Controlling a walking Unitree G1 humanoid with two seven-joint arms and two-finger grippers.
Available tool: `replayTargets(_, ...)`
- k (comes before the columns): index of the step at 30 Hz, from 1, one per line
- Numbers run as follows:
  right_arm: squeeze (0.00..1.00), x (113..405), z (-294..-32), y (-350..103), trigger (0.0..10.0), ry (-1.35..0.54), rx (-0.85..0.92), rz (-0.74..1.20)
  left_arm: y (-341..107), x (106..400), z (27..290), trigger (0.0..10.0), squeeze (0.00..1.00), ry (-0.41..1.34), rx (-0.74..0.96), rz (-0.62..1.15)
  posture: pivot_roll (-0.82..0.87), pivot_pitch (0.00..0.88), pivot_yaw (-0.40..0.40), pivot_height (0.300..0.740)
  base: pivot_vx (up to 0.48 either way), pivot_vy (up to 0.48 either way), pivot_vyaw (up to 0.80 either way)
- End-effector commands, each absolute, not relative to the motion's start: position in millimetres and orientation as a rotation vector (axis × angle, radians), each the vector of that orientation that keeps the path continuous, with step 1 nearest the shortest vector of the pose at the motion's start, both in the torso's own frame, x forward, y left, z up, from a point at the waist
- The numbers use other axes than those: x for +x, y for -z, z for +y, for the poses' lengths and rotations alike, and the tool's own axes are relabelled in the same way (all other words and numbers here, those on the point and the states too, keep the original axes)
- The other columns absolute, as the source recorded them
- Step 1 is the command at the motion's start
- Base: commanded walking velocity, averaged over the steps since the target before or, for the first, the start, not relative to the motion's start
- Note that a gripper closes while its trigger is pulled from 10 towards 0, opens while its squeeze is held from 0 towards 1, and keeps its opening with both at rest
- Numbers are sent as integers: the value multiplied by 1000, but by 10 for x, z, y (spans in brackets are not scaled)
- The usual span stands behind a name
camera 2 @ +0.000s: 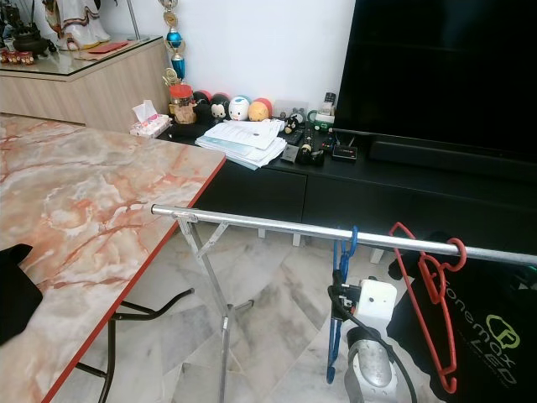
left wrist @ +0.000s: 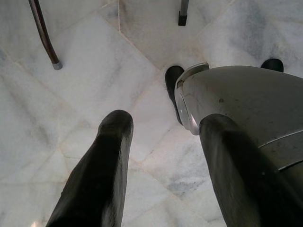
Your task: Hang hanger
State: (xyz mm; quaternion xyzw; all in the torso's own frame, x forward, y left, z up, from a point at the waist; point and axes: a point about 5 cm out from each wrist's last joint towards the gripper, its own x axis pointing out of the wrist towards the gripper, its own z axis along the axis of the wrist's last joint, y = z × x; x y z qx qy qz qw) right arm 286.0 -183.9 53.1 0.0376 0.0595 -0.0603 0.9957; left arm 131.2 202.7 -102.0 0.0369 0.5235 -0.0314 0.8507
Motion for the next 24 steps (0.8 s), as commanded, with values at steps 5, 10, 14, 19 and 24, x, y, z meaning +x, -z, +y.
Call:
replayTargets(5, 0, 2856, -1854, -558, 10000, 137, 79, 101, 1058, 1208, 2014, 10000, 0, 79, 94, 1147, -24, 0, 42, 740, -51, 0, 0)
replayTargets(10, 0, 2865, -1857, -559, 10000, 136, 77, 102, 1056, 1217, 2012, 10000, 0, 70, 87, 1140, -19, 0, 37, 740, -282, 0, 0)
replayTargets(14, 0, 2877, -1855, -561, 10000, 131, 58, 103, 1055, 1222, 2006, 10000, 0, 66, 80, 1138, -20, 0, 34, 740, -301, 0, 0)
replayTargets(19, 0, 2890, -1855, -570, 10000, 135, 61, 101, 1055, 1226, 2002, 10000, 0, 63, 77, 1138, -16, 0, 30, 740, -304, 0, 0)
replayTargets(24, 0, 2896, -1860, -574, 10000, 138, 59, 102, 1054, 1230, 2000, 10000, 0, 58, 75, 1137, -13, 0, 28, 740, -300, 0, 0)
